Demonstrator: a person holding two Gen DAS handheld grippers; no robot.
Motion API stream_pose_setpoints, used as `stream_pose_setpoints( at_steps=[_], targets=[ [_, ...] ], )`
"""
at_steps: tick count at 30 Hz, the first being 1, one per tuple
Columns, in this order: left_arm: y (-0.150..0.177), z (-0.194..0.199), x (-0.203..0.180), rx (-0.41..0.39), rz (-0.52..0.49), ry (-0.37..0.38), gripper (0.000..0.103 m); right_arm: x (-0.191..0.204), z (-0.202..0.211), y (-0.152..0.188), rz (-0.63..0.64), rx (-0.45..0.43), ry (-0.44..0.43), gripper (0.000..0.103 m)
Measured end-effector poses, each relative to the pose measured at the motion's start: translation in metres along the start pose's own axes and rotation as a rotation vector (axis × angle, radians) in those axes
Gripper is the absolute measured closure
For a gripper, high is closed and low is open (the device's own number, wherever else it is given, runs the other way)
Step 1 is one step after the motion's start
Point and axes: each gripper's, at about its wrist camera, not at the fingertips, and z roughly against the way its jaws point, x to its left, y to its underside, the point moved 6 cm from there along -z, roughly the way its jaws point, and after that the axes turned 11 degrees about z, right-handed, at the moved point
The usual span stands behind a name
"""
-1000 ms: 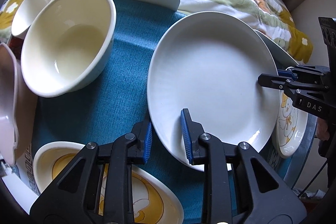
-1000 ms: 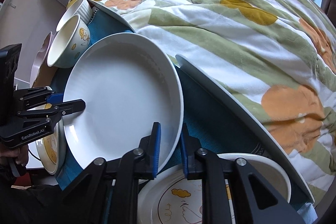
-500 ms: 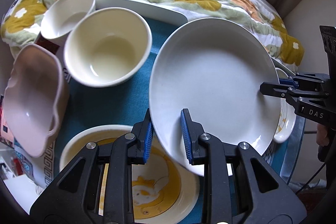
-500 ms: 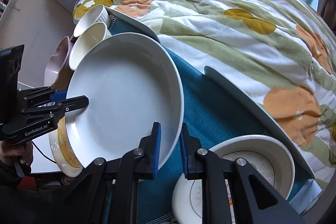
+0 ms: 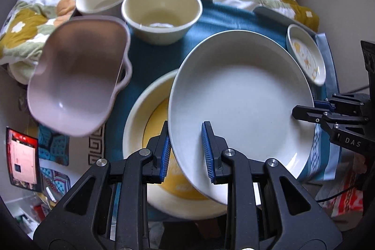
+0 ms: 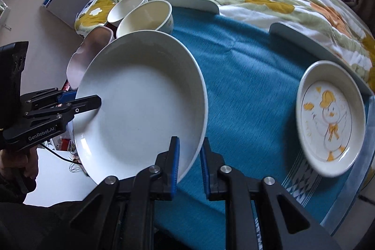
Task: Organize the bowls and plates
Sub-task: 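Lift the white plate and carry it over the yellow duck dish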
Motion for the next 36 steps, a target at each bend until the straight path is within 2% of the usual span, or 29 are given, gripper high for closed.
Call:
stream_pose_setpoints(
  at_steps=[8, 20, 23, 28, 36],
  targets=[
    [0.029, -0.015, 0.021, 0.053, -0.042, 0.038, 0.08, 0.027, -0.017, 0.03, -0.152, -0.014, 0.031, 0.087],
    [0.025, -0.032, 0.022, 0.054, -0.033, 0.049, 0.08, 0.035, -0.025, 0.038, -0.17, -0.02, 0.084, 0.087],
    [0.025, -0.036, 0.022, 0.052, -0.04, 0.022, 0.08, 0.035, -0.025, 0.037, -0.159, -0.024, 0.093, 0.087],
    [0.027, -0.036, 0.018, 0.016, -0.093, -0.045, 0.08, 0.039, -0.025, 0.034, -0.104, -0.015, 0.156, 0.087],
    [0.029, -0.031, 0.011, -0.05, -0.208, -0.194, 0.08, 0.041, -0.026, 0.029, -0.053, -0.01, 0.219, 0.087]
  ],
)
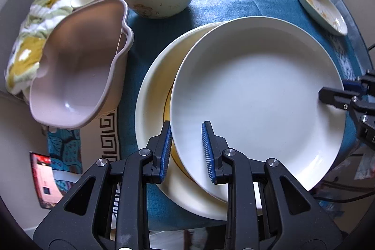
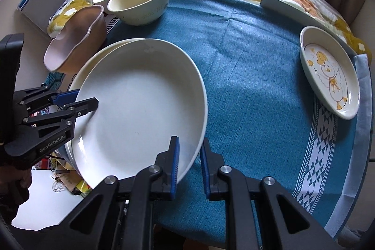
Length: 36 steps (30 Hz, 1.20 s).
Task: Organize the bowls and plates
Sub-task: 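Lift the white plate and carry it over the yellow duck dish, then lower the white plate onto the yellow duck dish and open both grippers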
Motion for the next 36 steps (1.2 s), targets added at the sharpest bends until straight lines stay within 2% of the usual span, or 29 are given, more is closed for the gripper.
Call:
stream_pose_setpoints(
  at_steps=[5, 8, 15, 19, 25, 28, 36],
  targets=[
    [-0.001, 0.002, 0.005, -0.028, -0.015, -0.067, 0.08, 0.01, -0.002, -0.005, 0.081, 0.007, 0.064, 0.087],
    [-0.003, 0.001, 0.004, -0.034, -0.017, -0.067, 0.08, 0.013, -0.004, -0.006, 0.109, 0.012, 0.096, 0.087],
    [0.0, 0.002, 0.0, -0.034, -0.02, -0.1, 0.08, 0.012, -0.005, -0.006, 0.111, 0.011, 0.112, 0.087],
    [0.002, 0.004, -0.007, -0.053, -0.06, -0.156, 0.08, 0.014, -0.004, -0.005, 0.103, 0.006, 0.113, 0.087],
    [0.003, 0.004, -0.01, -0.059, -0.081, -0.186, 0.08, 0.014, -0.004, -0.005, 0.102, 0.002, 0.123, 0.087],
    [0.003, 0.005, -0.012, -0.077, -0.111, -0.227, 0.08, 0.016, -0.004, -0.005, 0.114, 0.003, 0.138, 0.087],
    [0.006, 0.006, -0.013, -0.084, -0.112, -0.232, 0.08, 0.018, -0.004, -0.005, 0.122, 0.002, 0.156, 0.087]
  ],
)
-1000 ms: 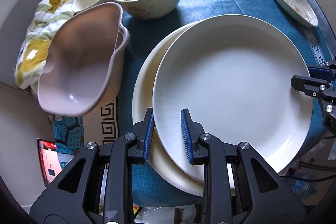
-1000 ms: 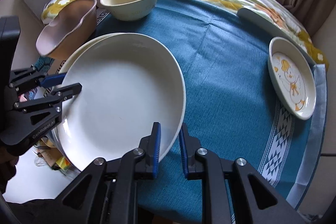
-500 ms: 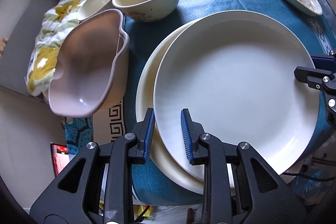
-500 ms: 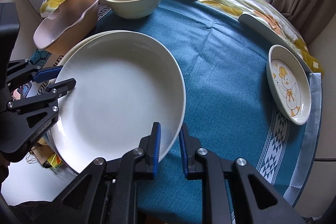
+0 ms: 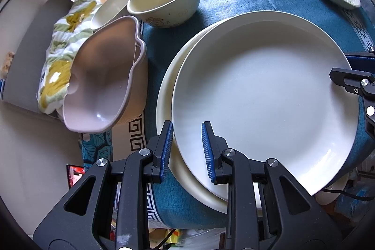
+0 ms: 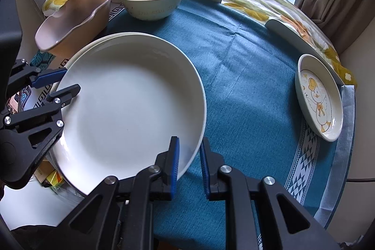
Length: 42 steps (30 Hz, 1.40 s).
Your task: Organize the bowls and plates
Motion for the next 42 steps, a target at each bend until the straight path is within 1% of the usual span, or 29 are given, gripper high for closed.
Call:
stream_pose_setpoints(
  at_steps=[5, 8, 10, 16, 19, 21, 24, 25, 26, 27, 28, 29, 30, 31, 32, 33, 35, 37, 38, 40, 41, 42],
  targets=[
    [0.0, 0.001, 0.002, -0.005, 0.001, -0.003, 0.08, 0.001, 0.0, 0.0, -0.005, -0.001, -0.002, 0.087],
    [0.001, 0.002, 0.005, -0.012, -0.006, -0.034, 0.08, 0.0, 0.001, 0.0, -0.008, -0.005, 0.0, 0.087],
    [0.001, 0.003, 0.006, -0.014, -0.001, -0.021, 0.08, 0.001, 0.001, 0.001, -0.011, -0.005, -0.007, 0.087],
    [0.001, 0.003, 0.006, -0.01, 0.004, -0.014, 0.08, 0.0, 0.002, 0.001, -0.029, -0.012, -0.015, 0.087],
    [0.0, 0.01, 0.008, 0.0, 0.027, 0.019, 0.08, -0.004, 0.009, 0.001, -0.051, -0.032, -0.023, 0.087],
    [-0.004, 0.023, 0.009, -0.015, 0.04, 0.045, 0.08, -0.011, 0.02, 0.0, -0.086, -0.058, -0.031, 0.087],
    [-0.019, 0.052, 0.009, -0.063, 0.054, 0.095, 0.074, -0.026, 0.045, 0.0, -0.155, -0.114, -0.043, 0.087],
    [-0.025, 0.061, 0.008, -0.08, 0.058, 0.112, 0.061, -0.033, 0.054, 0.001, -0.181, -0.136, -0.044, 0.087],
    [-0.033, 0.071, 0.007, -0.1, 0.062, 0.129, 0.035, -0.039, 0.064, 0.003, -0.208, -0.158, -0.046, 0.076],
    [-0.042, 0.082, 0.005, -0.131, 0.066, 0.146, 0.021, -0.049, 0.075, 0.006, -0.243, -0.184, -0.039, 0.063],
    [-0.05, 0.092, 0.004, -0.168, 0.071, 0.165, 0.003, -0.057, 0.084, 0.01, -0.271, -0.206, -0.032, 0.025],
    [-0.059, 0.103, 0.002, -0.212, 0.075, 0.186, 0.0, -0.065, 0.093, 0.014, -0.3, -0.232, -0.025, 0.0],
    [-0.067, 0.112, -0.002, -0.242, 0.071, 0.209, 0.0, -0.075, 0.106, 0.02, -0.333, -0.274, -0.011, 0.0],
    [-0.077, 0.118, -0.008, -0.253, 0.06, 0.239, 0.0, -0.082, 0.115, 0.024, -0.355, -0.299, 0.003, 0.0],
    [-0.087, 0.121, -0.015, -0.248, 0.049, 0.269, 0.0, -0.09, 0.124, 0.03, -0.378, -0.322, 0.024, 0.0],
    [-0.098, 0.123, -0.025, -0.23, 0.035, 0.318, 0.0, -0.098, 0.133, 0.036, -0.4, -0.342, 0.045, 0.0],
    [-0.116, 0.125, -0.042, -0.208, 0.021, 0.395, 0.0, -0.113, 0.148, 0.047, -0.439, -0.363, 0.084, 0.0],
    [-0.137, 0.128, -0.06, -0.211, 0.005, 0.468, 0.0, -0.13, 0.16, 0.06, -0.48, -0.343, 0.138, 0.0],
    [-0.147, 0.131, -0.071, -0.215, -0.008, 0.493, 0.0, -0.137, 0.162, 0.067, -0.502, -0.318, 0.16, 0.0],
    [-0.167, 0.134, -0.095, -0.221, -0.041, 0.529, 0.0, -0.158, 0.169, 0.083, -0.583, -0.31, 0.238, 0.0],
    [-0.176, 0.133, -0.107, -0.219, -0.057, 0.544, 0.0, -0.168, 0.171, 0.088, -0.615, -0.318, 0.247, 0.0],
    [-0.185, 0.132, -0.122, -0.212, -0.073, 0.572, 0.0, -0.179, 0.168, 0.094, -0.653, -0.321, 0.229, 0.0]
  ],
)
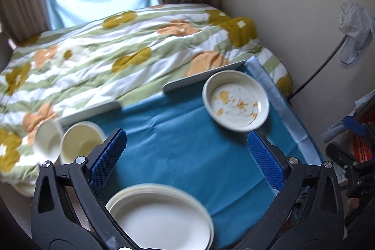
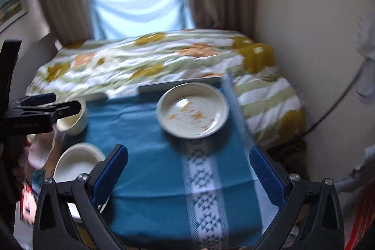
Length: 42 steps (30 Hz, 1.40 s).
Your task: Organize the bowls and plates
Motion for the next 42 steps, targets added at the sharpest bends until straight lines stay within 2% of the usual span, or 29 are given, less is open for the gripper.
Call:
stream_pose_setpoints(
  at_steps=[3, 9, 12, 14, 15, 17, 19, 22, 24, 26, 30, 31, 34, 42],
  targets=[
    [-0.018, -0.033, -0.02, 0.051, 0.002, 0.063, 0.0, -0.026, -0.024, 0.0, -0.12, 0.021, -0.068, 0.0],
    [-0.035, -0.12, -0.036, 0.18, 0.002, 0.049, 0.0, -0.05, -0.098, 0.009, -0.271, 0.096, -0.149, 0.0],
    [-0.037, -0.161, -0.034, 0.224, 0.016, 0.052, 0.001, -0.057, -0.137, 0.013, -0.343, 0.136, -0.187, 0.008],
    [-0.037, -0.185, -0.031, 0.26, 0.018, 0.042, 0.01, -0.061, -0.157, 0.013, -0.372, 0.157, -0.201, 0.019],
    [-0.037, -0.199, -0.029, 0.285, 0.02, 0.036, 0.014, -0.063, -0.169, 0.013, -0.383, 0.17, -0.206, 0.021],
    [-0.036, -0.22, -0.026, 0.326, 0.027, 0.031, 0.034, -0.066, -0.184, 0.013, -0.395, 0.187, -0.207, 0.033],
    [-0.032, -0.232, -0.025, 0.356, 0.033, 0.042, 0.04, -0.068, -0.197, 0.013, -0.406, 0.198, -0.21, 0.04],
    [-0.027, -0.244, -0.028, 0.387, 0.021, 0.063, 0.056, -0.07, -0.208, 0.013, -0.41, 0.205, -0.191, 0.05],
    [-0.023, -0.248, -0.029, 0.4, 0.003, 0.064, 0.06, -0.071, -0.211, 0.014, -0.412, 0.212, -0.168, 0.055],
    [-0.02, -0.251, -0.029, 0.41, -0.008, 0.065, 0.071, -0.073, -0.213, 0.016, -0.424, 0.22, -0.159, 0.067],
    [-0.018, -0.251, -0.03, 0.415, -0.025, 0.092, 0.088, -0.076, -0.22, 0.021, -0.446, 0.237, -0.167, 0.076],
    [-0.018, -0.25, -0.03, 0.41, -0.032, 0.087, 0.088, -0.076, -0.221, 0.022, -0.45, 0.236, -0.171, 0.082],
    [-0.019, -0.25, -0.032, 0.4, -0.051, 0.076, 0.088, -0.077, -0.224, 0.021, -0.472, 0.225, -0.212, 0.092],
    [-0.021, -0.236, -0.039, 0.351, -0.082, 0.056, 0.087, -0.082, -0.219, 0.008, -0.399, 0.196, -0.184, 0.091]
  ],
)
